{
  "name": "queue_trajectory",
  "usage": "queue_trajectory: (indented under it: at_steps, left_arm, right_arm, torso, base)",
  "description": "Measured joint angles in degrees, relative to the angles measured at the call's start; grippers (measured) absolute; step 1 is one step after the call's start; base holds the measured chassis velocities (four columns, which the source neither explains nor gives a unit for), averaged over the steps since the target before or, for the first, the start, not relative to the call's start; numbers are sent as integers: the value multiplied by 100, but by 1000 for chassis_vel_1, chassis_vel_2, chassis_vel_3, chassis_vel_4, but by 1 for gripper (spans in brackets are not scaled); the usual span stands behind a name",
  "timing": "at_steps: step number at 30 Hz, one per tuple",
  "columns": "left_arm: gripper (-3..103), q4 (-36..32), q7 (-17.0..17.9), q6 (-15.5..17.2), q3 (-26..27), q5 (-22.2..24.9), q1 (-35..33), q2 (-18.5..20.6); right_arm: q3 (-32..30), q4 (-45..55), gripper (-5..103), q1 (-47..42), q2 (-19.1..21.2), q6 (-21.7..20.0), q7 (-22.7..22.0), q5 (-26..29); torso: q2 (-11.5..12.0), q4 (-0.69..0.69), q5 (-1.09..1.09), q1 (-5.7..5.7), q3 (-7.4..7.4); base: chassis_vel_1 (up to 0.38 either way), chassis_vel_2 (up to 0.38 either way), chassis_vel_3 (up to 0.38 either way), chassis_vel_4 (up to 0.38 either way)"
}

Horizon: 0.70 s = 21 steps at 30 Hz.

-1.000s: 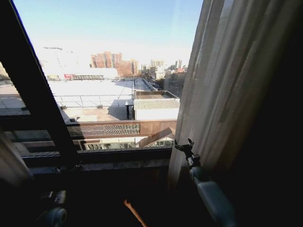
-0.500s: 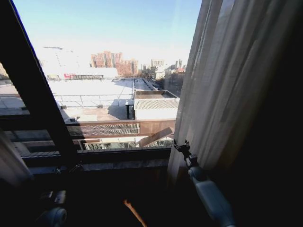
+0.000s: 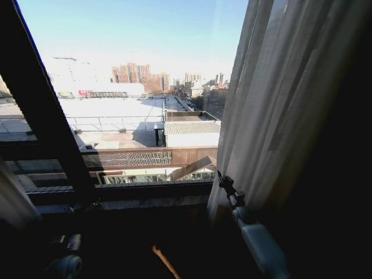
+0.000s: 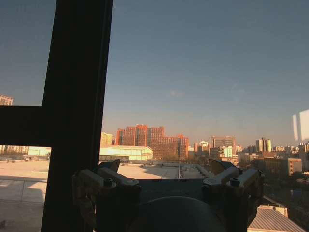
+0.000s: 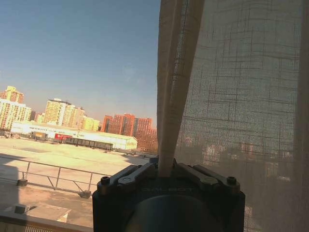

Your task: Open the curtains by pulling them apart, changing their state from closed to fully open.

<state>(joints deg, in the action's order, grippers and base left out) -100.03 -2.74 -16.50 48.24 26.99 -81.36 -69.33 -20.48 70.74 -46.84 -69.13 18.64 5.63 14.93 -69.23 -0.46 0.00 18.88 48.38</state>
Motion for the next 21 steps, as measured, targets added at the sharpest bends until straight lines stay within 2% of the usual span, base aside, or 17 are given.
queue_trajectory:
  at_steps: [4,12,21]
  left_arm:
    - [100,0,0,0,0,0,0,0]
    - [100,0,0,0,0,0,0,0]
    - [100,0,0,0,0,0,0,0]
  right_arm:
    - [-29,6,1,-29,14,-46,107,73]
    - [-50,-23,0,-32,44,-114,161,164]
    - [-71,-102,0,8,63,-99,258,171]
  torso:
    - [0,0,0,0,0]
    - [0,1,0,0,0]
    - [0,1,-1,0,0]
  base:
    - [0,0,0,0]
    - [-13,-15,14,12]
    - [-159,-176,151,161]
